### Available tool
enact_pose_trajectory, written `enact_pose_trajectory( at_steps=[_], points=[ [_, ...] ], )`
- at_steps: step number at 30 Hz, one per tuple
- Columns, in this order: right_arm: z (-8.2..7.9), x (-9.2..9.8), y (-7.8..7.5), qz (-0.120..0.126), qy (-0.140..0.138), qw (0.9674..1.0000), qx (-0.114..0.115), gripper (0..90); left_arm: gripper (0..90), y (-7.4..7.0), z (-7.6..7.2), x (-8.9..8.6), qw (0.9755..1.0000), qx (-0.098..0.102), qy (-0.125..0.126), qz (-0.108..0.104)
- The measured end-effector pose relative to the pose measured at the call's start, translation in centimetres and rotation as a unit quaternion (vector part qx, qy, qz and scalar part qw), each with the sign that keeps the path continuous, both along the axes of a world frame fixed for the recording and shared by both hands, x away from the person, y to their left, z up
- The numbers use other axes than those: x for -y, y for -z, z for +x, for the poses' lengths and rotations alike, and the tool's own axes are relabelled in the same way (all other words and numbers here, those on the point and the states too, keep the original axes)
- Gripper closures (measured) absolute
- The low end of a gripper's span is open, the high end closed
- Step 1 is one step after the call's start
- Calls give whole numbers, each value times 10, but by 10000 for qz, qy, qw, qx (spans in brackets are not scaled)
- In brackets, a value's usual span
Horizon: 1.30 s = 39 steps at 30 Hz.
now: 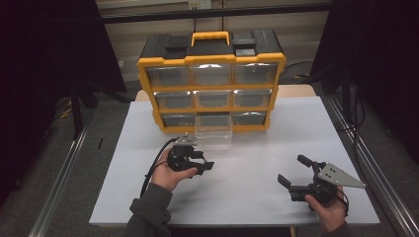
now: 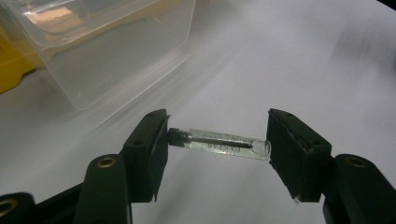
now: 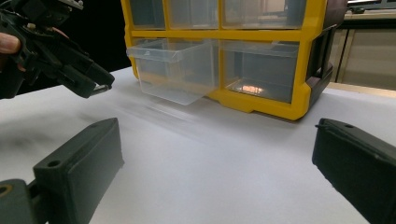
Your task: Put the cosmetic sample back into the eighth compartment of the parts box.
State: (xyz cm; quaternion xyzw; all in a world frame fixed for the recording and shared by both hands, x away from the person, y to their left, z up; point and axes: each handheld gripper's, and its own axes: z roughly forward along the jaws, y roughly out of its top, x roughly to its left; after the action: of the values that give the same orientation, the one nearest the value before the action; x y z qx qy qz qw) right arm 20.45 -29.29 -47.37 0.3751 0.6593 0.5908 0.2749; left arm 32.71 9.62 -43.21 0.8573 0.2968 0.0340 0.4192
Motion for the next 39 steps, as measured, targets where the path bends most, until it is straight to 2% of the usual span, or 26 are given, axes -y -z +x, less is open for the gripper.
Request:
enact_pose_trajectory(
  at_steps=[3, 7, 12, 13, 15, 27, 29, 36, 39],
  points=[
    [0, 0, 0, 3, 10, 10000, -8, 9, 400, -5, 2, 0, 10000, 4, -6, 92],
    [0, 0, 0, 13, 6, 10000, -3, 8, 400, -10, 3, 2, 10000, -16, -49, 37],
    [0, 0, 0, 13, -10, 10000, -10, 8, 400, -17, 5, 1, 9999, -56, -87, 67],
    [0, 0, 0, 12, -9, 10000, -10, 9, 400, -18, 6, 2, 9999, -46, -110, 2],
    [0, 0, 0, 3, -6, 10000, -3, 9, 400, -22, 8, 1, 9999, -49, -103, 92],
    [-1, 0, -1, -3, -24, 10000, 4, 10, 400, -37, 14, 3, 9998, -62, -188, -2],
    [-1, 0, -1, -4, -23, 10000, 1, 10, 400, -40, 14, 2, 9998, -71, -184, 55],
    [-1, -1, 0, 5, -36, 10000, 5, 10, 400, -48, 18, 2, 9997, -51, -254, -15],
    [-1, -1, 0, 6, -39, 10000, 14, 10, 400, -51, 19, 2, 9995, -54, -296, 35]
  ],
)
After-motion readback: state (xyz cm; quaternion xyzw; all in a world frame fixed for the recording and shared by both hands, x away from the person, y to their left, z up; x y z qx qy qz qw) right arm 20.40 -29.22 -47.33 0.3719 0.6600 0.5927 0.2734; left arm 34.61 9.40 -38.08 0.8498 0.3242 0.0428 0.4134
